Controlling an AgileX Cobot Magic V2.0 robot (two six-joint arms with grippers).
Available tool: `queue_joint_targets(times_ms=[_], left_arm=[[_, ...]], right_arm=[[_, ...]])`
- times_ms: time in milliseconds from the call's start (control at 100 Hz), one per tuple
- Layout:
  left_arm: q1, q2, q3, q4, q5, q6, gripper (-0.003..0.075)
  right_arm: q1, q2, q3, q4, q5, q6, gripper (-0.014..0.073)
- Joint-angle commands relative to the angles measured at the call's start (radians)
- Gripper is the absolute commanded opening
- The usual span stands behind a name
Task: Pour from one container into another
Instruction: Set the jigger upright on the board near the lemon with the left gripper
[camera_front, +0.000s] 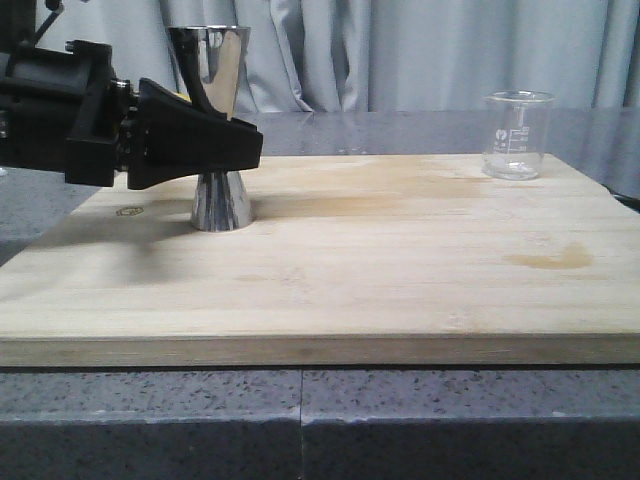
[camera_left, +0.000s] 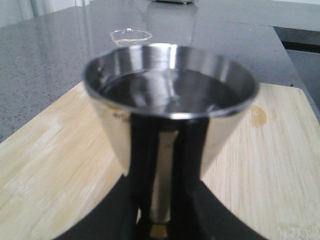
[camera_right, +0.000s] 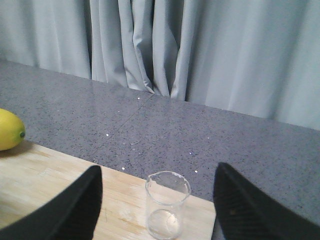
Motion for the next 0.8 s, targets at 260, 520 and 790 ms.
queue_joint_targets(times_ms=[260,520,790], left_arm=[[0.002,-0.036,-0.014,-0.094,-0.208,0.011,-0.0018],[0.002,-0.028,-0.008,-0.088,-0.208,0.011,-0.0017],[0.001,-0.017,-0.007,-0.086,-0.208,0.011,0.0050]], right_arm=[[-0.006,-0.008,-0.037,-0.010,-0.073,-0.006,0.0407],[-0.006,-0.008,-0.037,-0.010,-0.073,-0.006,0.0407],[-0.006,-0.008,-0.037,-0.010,-0.073,-0.006,0.0407]])
